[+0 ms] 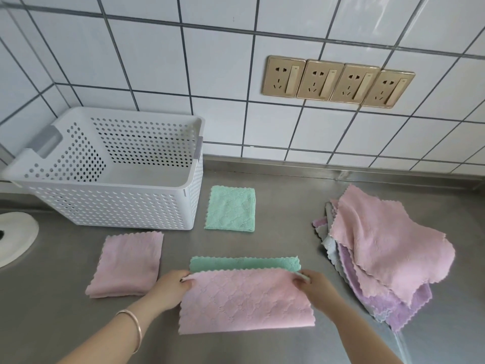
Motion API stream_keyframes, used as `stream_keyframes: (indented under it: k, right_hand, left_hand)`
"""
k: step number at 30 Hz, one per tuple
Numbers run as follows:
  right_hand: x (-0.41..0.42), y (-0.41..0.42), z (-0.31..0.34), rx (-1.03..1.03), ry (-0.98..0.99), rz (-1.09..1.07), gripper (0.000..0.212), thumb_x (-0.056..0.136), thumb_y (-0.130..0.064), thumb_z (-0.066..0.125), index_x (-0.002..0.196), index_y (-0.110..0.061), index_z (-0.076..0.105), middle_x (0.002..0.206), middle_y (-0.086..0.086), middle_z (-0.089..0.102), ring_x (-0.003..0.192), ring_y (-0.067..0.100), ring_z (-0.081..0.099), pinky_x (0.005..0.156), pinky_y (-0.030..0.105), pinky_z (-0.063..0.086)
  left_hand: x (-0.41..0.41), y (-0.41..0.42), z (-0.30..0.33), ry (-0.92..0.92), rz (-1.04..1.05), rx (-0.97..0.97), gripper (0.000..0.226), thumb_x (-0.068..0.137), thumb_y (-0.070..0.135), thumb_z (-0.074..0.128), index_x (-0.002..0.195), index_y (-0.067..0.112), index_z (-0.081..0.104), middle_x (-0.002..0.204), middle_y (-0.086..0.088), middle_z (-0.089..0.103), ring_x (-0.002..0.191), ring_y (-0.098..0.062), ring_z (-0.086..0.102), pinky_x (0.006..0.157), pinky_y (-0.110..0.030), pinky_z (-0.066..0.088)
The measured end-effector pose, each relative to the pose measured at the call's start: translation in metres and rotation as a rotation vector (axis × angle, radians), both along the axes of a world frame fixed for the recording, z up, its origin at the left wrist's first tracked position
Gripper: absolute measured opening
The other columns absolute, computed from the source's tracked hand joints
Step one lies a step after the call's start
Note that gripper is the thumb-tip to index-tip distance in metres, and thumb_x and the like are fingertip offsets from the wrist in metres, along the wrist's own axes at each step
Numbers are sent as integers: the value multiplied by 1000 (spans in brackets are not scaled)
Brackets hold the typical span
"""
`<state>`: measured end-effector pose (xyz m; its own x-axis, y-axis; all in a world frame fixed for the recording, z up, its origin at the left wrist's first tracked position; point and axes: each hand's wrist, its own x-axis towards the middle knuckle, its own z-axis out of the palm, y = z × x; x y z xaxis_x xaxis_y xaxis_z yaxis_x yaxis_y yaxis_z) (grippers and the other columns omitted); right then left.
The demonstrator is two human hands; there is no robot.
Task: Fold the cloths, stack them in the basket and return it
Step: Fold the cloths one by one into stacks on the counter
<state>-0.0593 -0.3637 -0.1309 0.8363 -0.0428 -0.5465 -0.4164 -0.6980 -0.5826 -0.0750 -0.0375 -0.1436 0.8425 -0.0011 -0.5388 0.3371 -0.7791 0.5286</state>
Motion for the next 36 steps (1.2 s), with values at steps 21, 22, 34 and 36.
stream_keyframes:
  k: [21,22,34,36]
  right_hand:
    - [24,18,-28,-177,-17,-205,21,90,-19,52,101,-5,62,101,16,66,97,32,58,68,27,34]
    - [25,19,-29,-187,-14,-214,20,90,-20,52,99,-5,61,101,16,66,97,32,58,69,28,36]
    - [-6,18,-33,-271,-22,-342,38,85,-15,46,123,-11,46,127,8,48,114,28,49,92,39,40]
    - [-13,18,-32,-311,24,-324,42,83,-15,46,125,-12,44,127,8,48,117,27,47,93,38,39]
  left_hand:
    - [32,-17,-32,-12,237,143,38,94,29,48,123,6,55,128,-14,59,118,-30,54,96,-32,43]
    - [32,-18,-31,-15,225,162,40,95,29,46,127,7,52,130,-13,58,120,-30,53,97,-31,42]
    - [18,-62,-20,-488,-198,357,53,58,31,72,108,27,55,114,-1,64,99,-27,65,78,-42,55]
    - [12,-77,-23,-445,-418,371,59,75,48,44,132,33,43,147,6,39,134,-24,41,105,-53,36]
